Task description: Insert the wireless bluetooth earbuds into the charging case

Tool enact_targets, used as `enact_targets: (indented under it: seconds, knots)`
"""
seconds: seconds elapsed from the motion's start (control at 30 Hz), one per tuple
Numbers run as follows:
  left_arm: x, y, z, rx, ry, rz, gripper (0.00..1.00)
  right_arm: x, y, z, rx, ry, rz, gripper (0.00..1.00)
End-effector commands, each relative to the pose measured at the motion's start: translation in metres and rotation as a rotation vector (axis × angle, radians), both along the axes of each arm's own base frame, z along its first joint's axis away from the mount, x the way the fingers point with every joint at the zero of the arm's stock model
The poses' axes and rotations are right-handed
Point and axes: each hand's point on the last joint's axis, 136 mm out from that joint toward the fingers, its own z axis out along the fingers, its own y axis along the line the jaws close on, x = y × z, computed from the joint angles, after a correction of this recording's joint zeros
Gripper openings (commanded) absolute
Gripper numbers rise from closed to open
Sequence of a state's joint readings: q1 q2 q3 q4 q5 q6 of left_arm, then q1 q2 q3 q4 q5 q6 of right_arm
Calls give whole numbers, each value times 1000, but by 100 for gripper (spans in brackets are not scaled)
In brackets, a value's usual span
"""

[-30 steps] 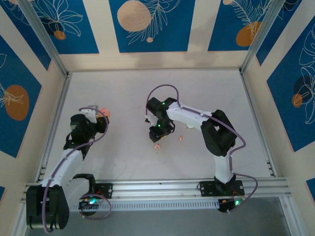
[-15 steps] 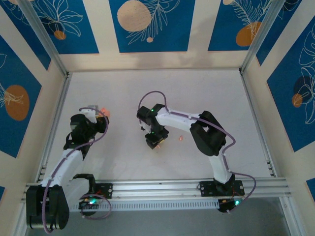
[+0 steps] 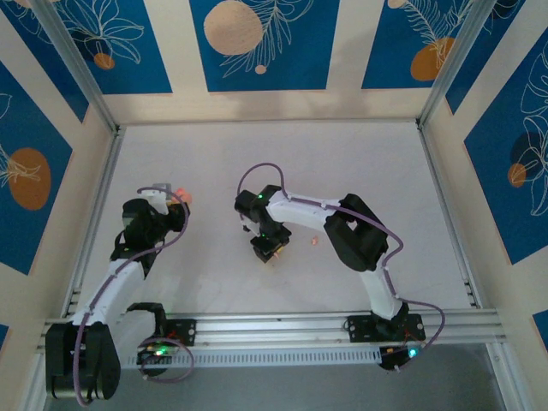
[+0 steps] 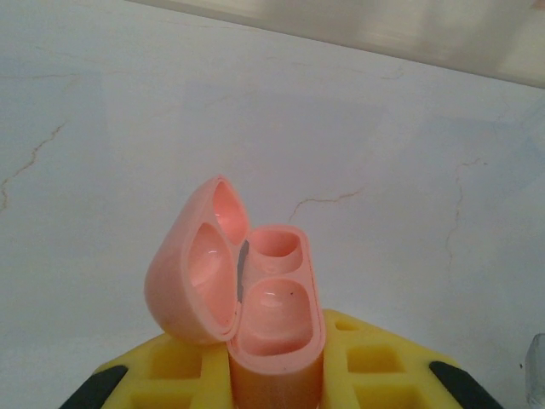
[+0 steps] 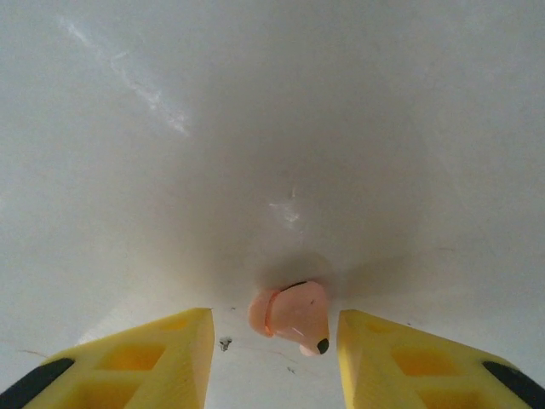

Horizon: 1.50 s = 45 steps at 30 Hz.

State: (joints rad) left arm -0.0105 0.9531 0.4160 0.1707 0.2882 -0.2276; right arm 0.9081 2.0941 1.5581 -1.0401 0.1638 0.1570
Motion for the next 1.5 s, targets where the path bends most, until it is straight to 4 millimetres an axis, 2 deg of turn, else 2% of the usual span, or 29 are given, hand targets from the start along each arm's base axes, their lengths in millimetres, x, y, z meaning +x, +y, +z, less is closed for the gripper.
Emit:
enact_targets:
  seconds: [0.0,0.5,0.7,0.8,1.03,1.27,1.47]
  knots:
    - [5,-1,17,-13,-47,-13,21,-1,-3,-5,-29,0,10,43]
    - [5,-1,16,-16,-43,-15,21,2,-5,-8,-33,-25,3,26]
    - [5,-2,16,-16,-41,-19,21,5,-4,-2,-8,-46,-17,26]
    - [6,-2,17,-16,-44,-18,21,4,-4,-2,-11,-40,-27,32]
    - [6,-2,18,-17,-46,-19,21,0,-5,-11,-30,-14,-38,38]
    - [6,-3,17,-18,-46,-23,21,2,-8,-13,-42,-31,-38,28]
    - [5,-9,16,-29,-43,-49,21,11,0,3,43,-90,-51,26]
